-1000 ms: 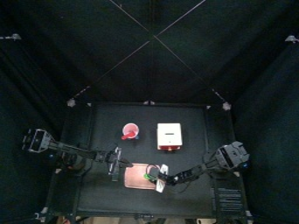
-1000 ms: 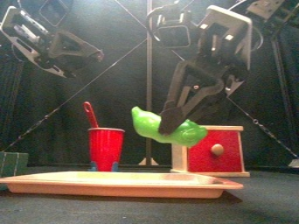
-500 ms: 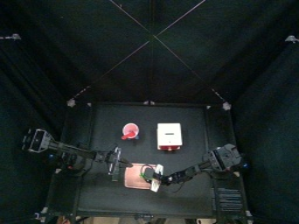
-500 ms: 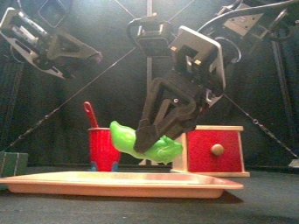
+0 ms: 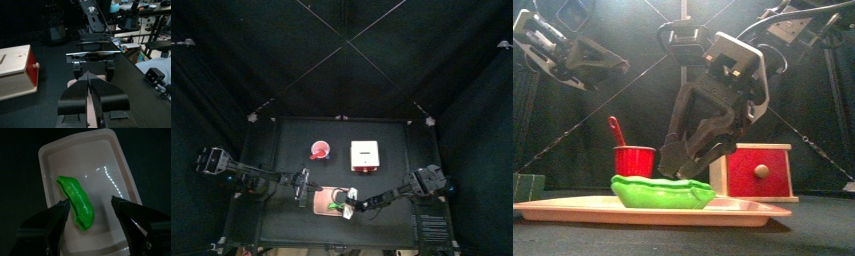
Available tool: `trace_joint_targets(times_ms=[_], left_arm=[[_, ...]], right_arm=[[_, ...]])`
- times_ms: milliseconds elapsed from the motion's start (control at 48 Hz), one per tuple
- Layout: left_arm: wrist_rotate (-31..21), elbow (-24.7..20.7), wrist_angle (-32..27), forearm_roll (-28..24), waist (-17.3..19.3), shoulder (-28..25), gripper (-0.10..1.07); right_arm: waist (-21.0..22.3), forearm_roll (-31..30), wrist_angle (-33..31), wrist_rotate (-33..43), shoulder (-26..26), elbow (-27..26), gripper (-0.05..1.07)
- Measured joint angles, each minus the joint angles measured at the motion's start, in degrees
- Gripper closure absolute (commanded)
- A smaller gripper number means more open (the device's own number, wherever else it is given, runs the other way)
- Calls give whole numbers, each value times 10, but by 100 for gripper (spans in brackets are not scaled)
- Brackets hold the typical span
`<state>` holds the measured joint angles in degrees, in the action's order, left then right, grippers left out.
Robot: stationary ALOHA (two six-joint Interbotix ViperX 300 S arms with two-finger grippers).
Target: Put pea on plate
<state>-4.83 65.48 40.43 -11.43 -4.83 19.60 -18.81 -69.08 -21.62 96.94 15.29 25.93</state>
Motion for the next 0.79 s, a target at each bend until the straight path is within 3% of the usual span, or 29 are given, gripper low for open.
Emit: trace_joint_targets(times_ms=[792], left_arm=[[0, 1, 0, 0, -1, 0, 54]], right_arm=[[-2, 0, 0, 0, -46, 14, 6]])
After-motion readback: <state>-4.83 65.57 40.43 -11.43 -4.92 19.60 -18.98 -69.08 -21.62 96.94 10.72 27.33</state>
